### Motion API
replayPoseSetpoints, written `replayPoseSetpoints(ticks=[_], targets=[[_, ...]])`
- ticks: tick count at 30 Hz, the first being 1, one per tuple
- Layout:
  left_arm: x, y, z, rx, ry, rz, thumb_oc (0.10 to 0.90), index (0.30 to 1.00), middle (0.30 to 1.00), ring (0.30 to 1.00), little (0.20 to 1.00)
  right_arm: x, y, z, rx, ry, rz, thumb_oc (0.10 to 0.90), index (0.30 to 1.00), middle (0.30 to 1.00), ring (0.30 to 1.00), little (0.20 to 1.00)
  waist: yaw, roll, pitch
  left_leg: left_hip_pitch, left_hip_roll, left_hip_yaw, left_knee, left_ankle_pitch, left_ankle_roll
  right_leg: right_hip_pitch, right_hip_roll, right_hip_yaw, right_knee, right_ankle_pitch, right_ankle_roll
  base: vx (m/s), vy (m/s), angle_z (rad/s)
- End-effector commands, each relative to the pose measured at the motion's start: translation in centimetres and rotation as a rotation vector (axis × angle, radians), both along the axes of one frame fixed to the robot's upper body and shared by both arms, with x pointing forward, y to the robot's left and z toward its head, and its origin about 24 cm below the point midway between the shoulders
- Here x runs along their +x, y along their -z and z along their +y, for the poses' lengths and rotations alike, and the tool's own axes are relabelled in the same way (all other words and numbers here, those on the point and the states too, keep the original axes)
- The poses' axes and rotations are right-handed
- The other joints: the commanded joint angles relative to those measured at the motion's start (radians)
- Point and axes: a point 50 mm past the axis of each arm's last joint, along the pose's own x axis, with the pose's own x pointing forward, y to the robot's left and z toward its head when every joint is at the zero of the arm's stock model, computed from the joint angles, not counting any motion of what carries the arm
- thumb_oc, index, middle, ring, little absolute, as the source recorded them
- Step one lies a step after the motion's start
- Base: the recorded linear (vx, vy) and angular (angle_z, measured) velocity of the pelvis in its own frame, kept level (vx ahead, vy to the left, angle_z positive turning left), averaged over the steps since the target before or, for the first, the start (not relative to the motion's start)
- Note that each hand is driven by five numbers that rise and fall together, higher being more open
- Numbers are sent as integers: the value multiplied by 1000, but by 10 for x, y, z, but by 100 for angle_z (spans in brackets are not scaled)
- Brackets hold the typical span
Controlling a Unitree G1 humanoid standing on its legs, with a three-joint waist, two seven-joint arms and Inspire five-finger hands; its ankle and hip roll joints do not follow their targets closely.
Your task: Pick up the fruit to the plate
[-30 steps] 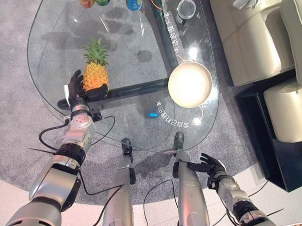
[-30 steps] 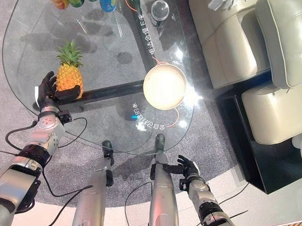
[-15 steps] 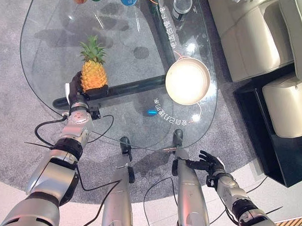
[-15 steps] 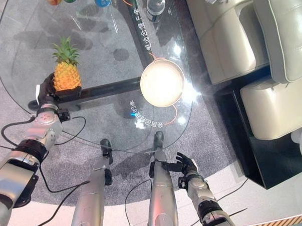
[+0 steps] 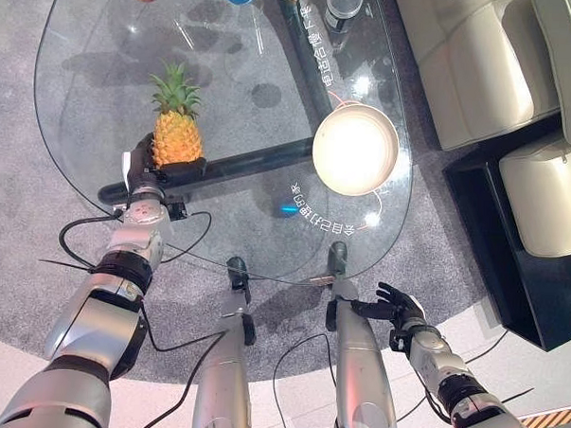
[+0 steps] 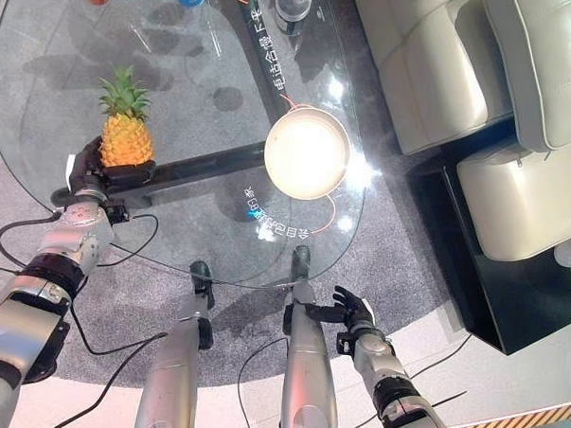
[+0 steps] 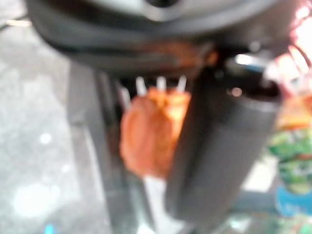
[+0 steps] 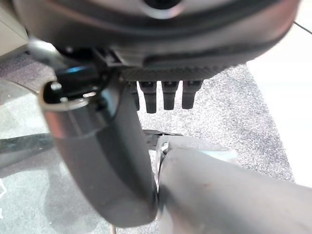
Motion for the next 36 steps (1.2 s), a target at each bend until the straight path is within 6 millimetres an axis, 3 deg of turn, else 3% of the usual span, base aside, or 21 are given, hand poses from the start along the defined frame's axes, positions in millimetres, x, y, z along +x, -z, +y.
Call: replayPoseSetpoints(ticks=[1, 16, 26, 36], targets=[[3, 9, -10, 16, 49, 53, 100, 300, 300, 300, 200, -47, 32, -26, -122, 22, 203, 800, 900, 900, 900, 900, -25, -1, -3, -66, -92, 103, 131, -114, 46, -25, 93, -32, 21, -46, -40, 0, 0, 0], [2, 10, -11, 14, 59, 37, 100, 300, 300, 300, 200, -49, 33, -26, -107, 56, 196, 800, 900, 900, 900, 900, -18, 0, -3, -60, -92, 99, 133, -115, 45, -15, 90, -42, 26, -51, -40, -3, -7, 0], [-5, 9, -3, -3, 32, -20, 100, 300, 300, 300, 200, -54, 32, -36, -86, 245, 147, 800, 900, 900, 900, 900, -9, 9, -3, -13, -91, 96, 140, -129, 46, 35, 91, -48, 35, -69, -44, -10, -20, 0], [-20, 18, 3, -14, 39, -77, 100, 300, 300, 300, 200, -58, 23, -58, -40, 560, 52, 800, 900, 900, 900, 900, 11, 26, -3, 102, -98, 81, 115, -140, 48, 159, 92, -53, 8, -85, -48, -1, -16, -1]])
